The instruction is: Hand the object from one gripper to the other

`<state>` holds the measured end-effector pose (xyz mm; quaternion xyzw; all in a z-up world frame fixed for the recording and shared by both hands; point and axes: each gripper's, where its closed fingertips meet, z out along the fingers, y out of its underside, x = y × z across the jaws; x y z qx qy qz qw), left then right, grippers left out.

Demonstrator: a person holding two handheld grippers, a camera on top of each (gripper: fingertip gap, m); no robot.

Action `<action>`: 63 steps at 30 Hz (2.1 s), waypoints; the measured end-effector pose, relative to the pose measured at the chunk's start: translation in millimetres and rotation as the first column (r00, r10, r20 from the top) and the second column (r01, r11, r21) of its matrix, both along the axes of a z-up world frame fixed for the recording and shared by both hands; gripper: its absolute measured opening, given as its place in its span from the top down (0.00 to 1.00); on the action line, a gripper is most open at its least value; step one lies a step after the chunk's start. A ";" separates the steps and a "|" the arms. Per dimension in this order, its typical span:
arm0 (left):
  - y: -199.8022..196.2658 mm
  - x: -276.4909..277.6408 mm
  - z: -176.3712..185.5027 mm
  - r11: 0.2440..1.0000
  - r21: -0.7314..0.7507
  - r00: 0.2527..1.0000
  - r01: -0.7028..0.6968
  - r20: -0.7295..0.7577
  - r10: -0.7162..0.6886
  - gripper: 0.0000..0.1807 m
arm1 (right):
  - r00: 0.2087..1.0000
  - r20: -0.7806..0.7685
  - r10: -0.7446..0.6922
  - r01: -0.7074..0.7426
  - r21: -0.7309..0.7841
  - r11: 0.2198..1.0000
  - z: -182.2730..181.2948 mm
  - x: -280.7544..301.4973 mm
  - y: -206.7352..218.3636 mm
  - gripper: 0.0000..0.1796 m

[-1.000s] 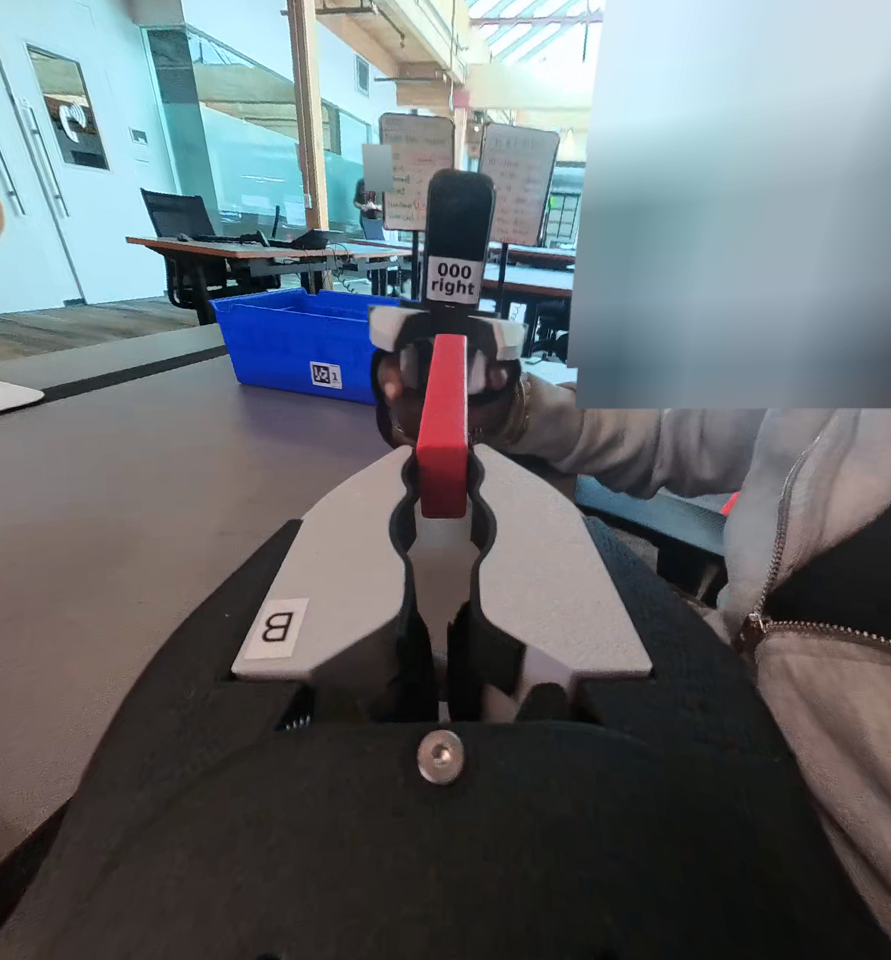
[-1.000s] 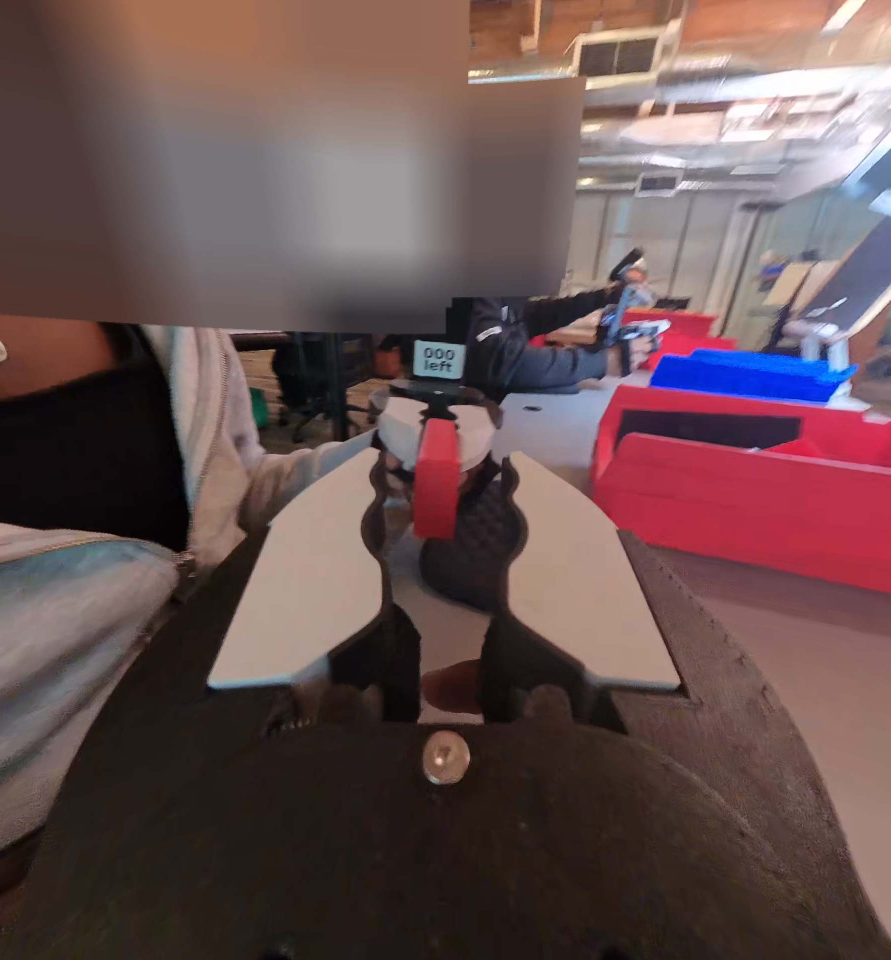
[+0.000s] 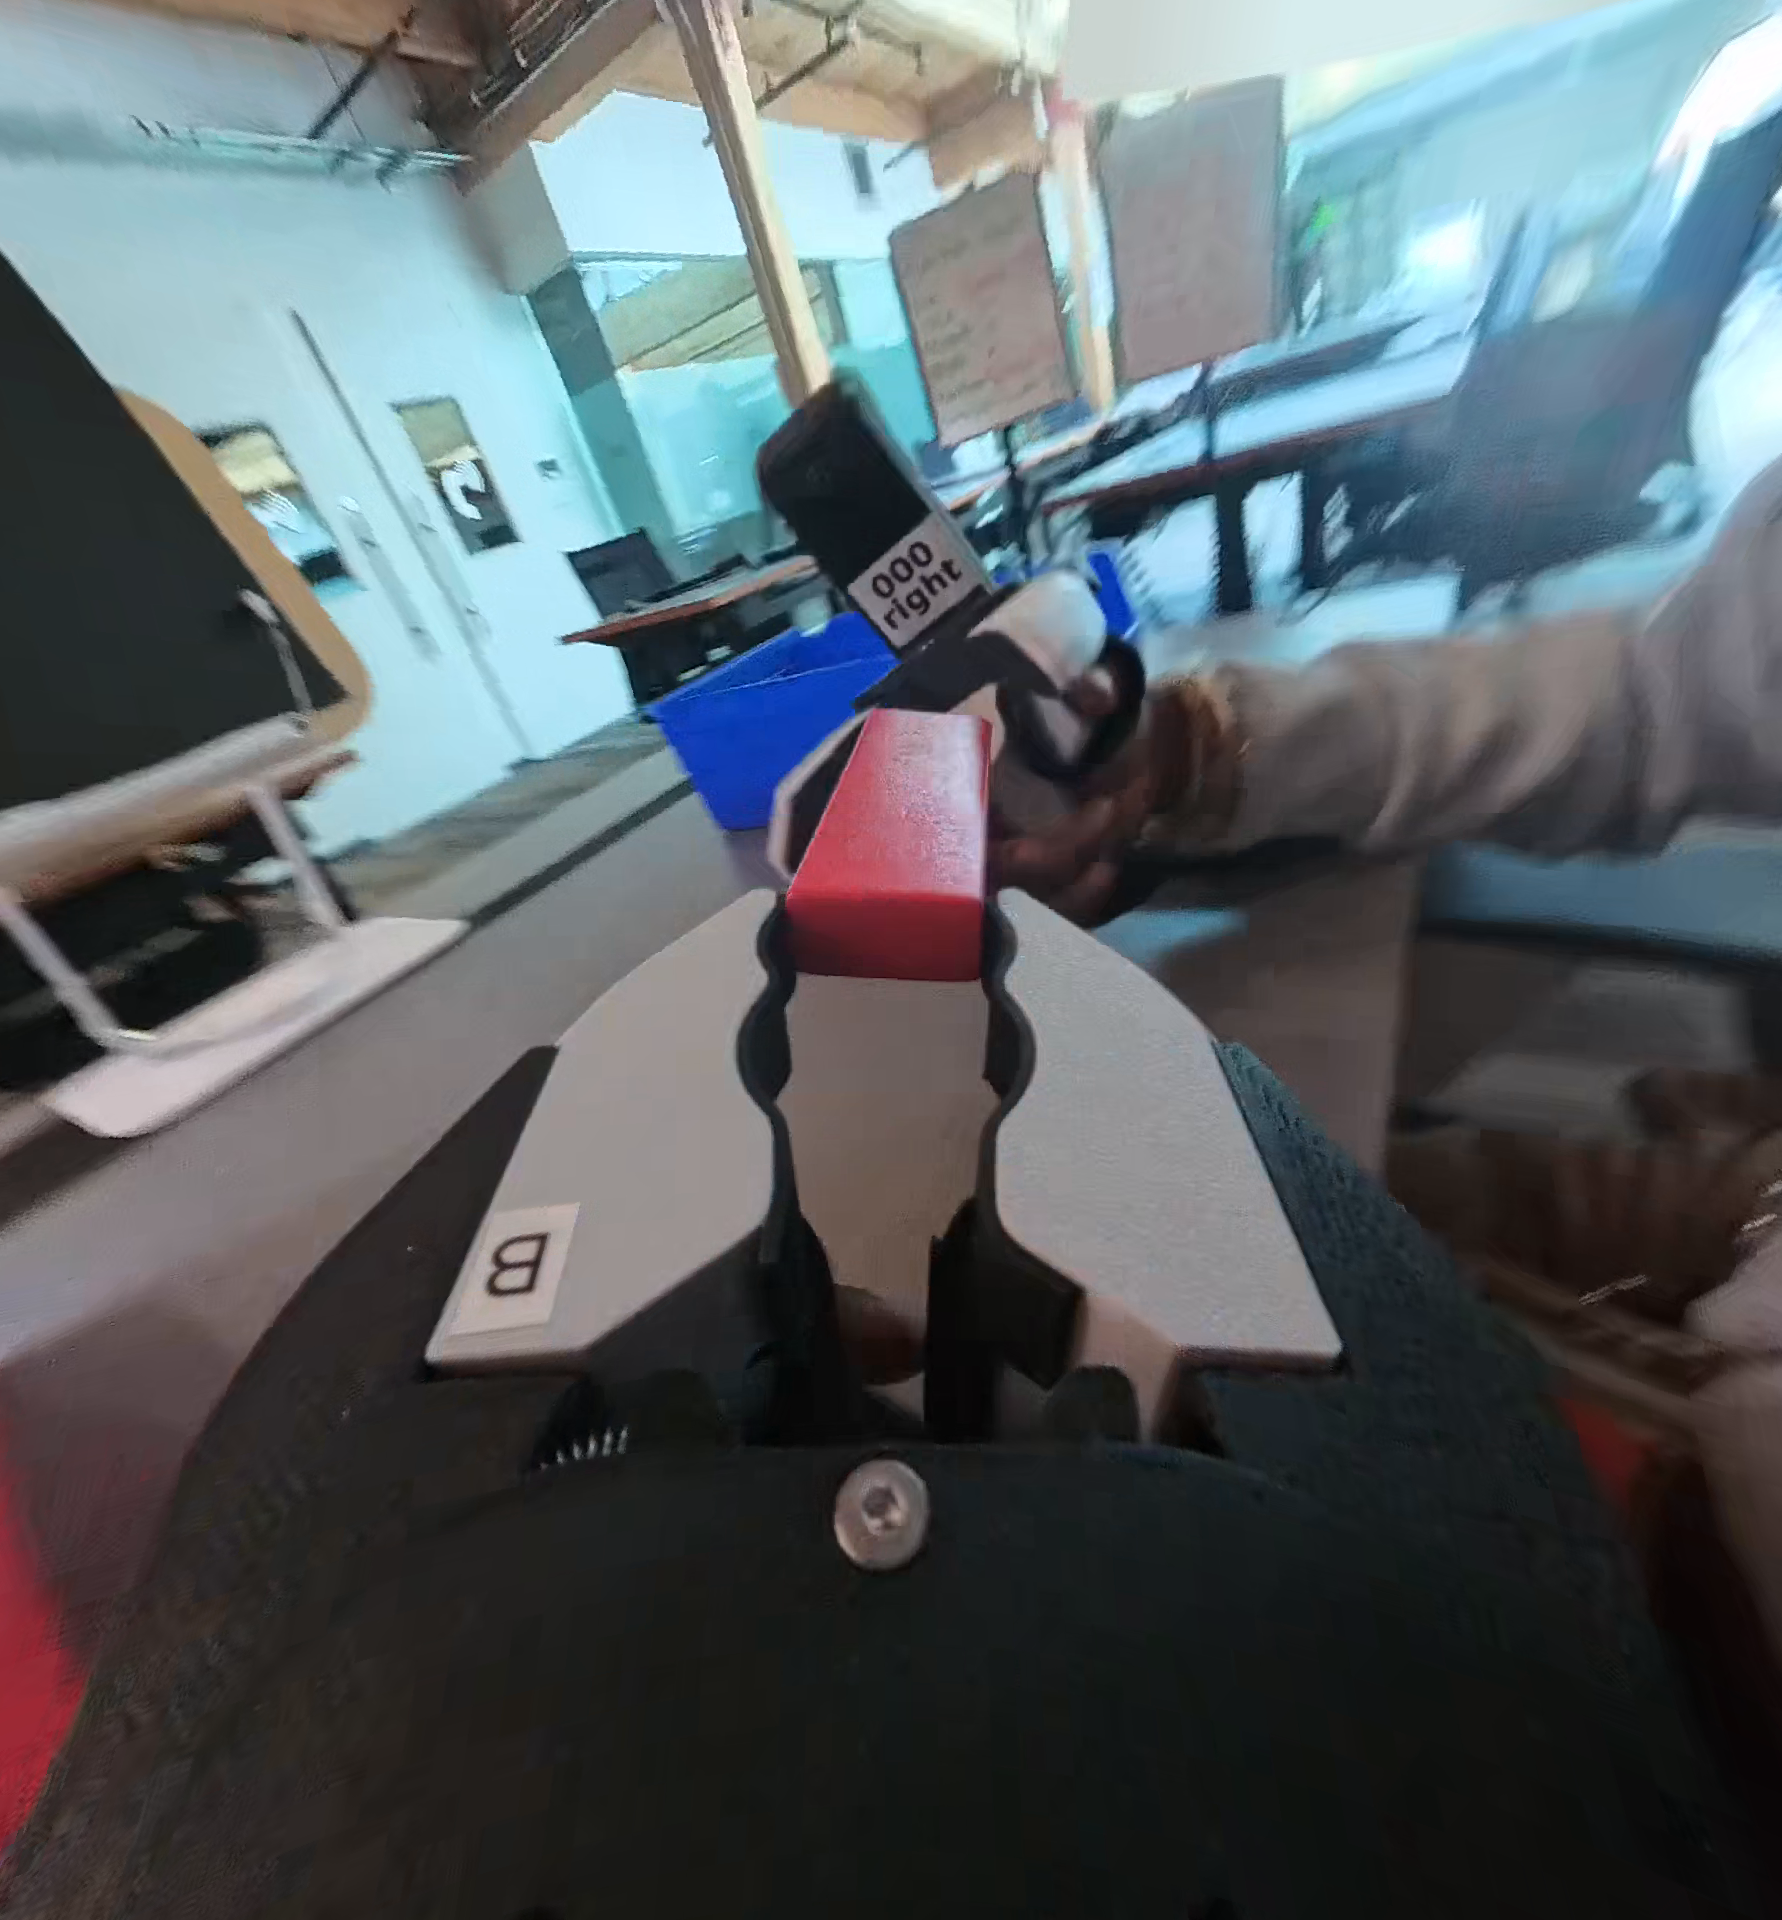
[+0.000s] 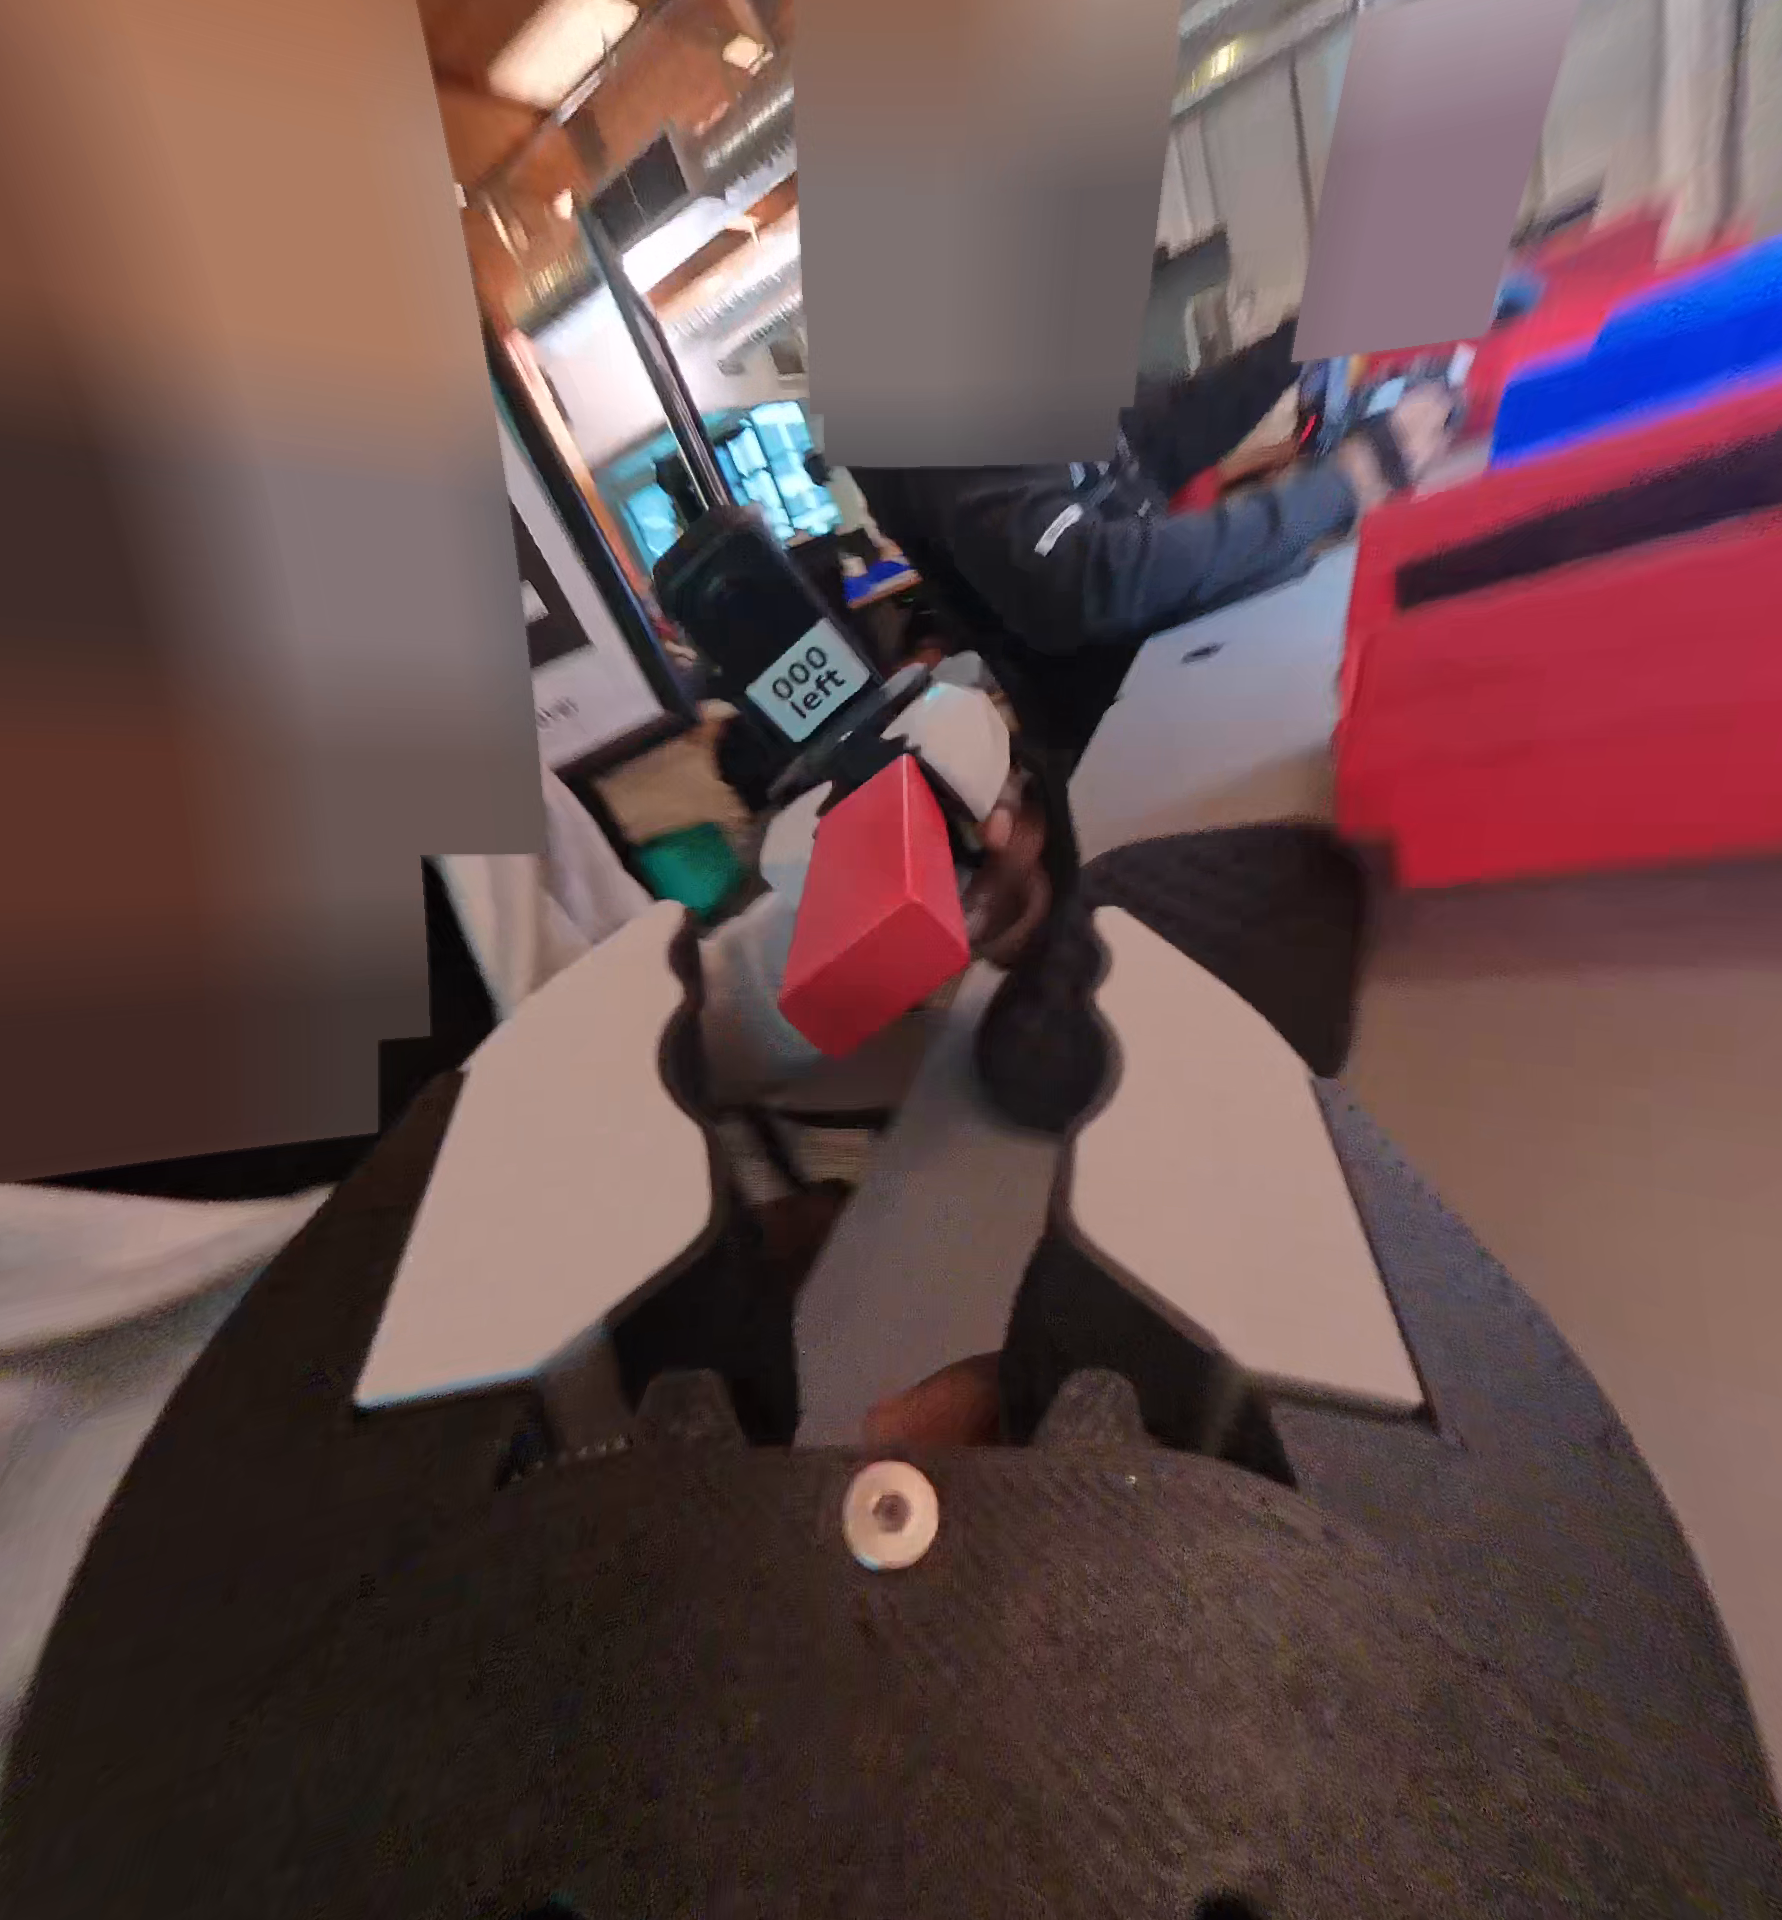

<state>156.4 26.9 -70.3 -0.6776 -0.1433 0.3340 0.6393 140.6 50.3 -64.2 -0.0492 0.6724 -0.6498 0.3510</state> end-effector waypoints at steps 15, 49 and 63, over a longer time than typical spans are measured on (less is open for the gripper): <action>5.9 6.4 3.5 0.973 0.189 0.974 0.133 0.155 -0.163 0.81 | 0.928 -0.352 -0.121 0.061 -0.176 0.982 6.9 12.8 7.4 0.81; 13.8 13.8 -7.7 0.981 0.085 0.969 0.174 0.165 -0.186 0.91 | 0.908 -0.408 -0.096 0.025 -0.175 0.984 -3.2 22.5 3.7 0.90; 2.8 -7.4 -9.7 0.976 -0.175 0.955 -0.128 -0.288 0.074 0.57 | 0.914 0.403 0.051 -0.109 0.121 0.987 -10.6 -8.7 -4.9 0.91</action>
